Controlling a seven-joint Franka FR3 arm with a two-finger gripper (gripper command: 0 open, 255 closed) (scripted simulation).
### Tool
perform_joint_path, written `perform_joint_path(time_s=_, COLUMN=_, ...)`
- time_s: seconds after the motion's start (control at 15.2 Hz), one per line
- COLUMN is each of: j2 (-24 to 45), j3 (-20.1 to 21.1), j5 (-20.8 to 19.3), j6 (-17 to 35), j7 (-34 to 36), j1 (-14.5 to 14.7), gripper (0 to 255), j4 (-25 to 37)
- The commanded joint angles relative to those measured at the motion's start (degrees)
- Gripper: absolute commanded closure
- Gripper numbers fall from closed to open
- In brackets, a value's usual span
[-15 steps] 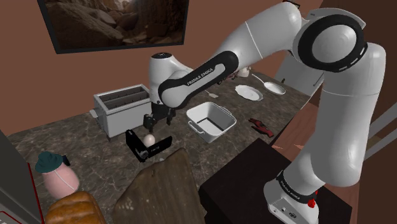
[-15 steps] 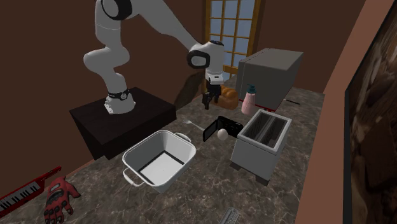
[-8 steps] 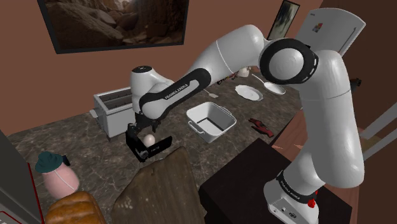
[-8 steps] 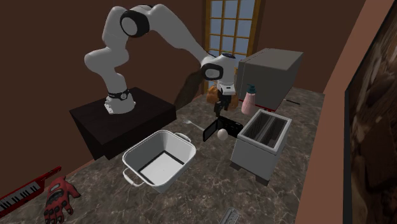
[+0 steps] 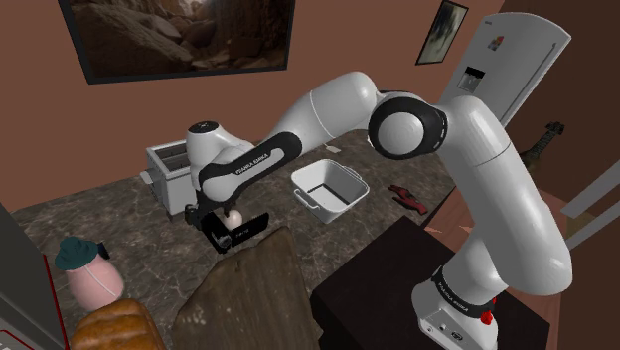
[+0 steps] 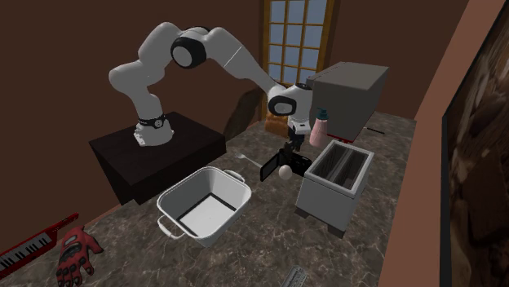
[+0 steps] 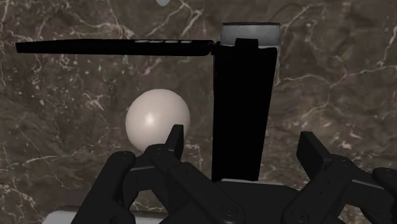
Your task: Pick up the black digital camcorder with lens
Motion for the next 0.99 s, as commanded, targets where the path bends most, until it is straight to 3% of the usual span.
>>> perform_joint_path(time_s=0.0, j2=1.22, j3=-0.21, j5=-0.18, j6=0.77, j7=0.08, j1=0.16, gripper=0, j4=0.48)
perform_joint_path(time_s=0.26, j2=2.83, j3=-0.47, j5=-0.38, j6=1.64, j7=0.14, j1=0.37, gripper=0, j4=1.23)
perform_joint_path(time_s=0.33, j2=2.80, j3=-0.48, j5=-0.38, j6=1.67, j7=0.13, j1=0.35, gripper=255, j4=1.17)
perform_joint_path(time_s=0.92, j2=2.83, j3=-0.47, j5=-0.38, j6=1.64, j7=0.14, j1=0.37, gripper=255, j4=1.23)
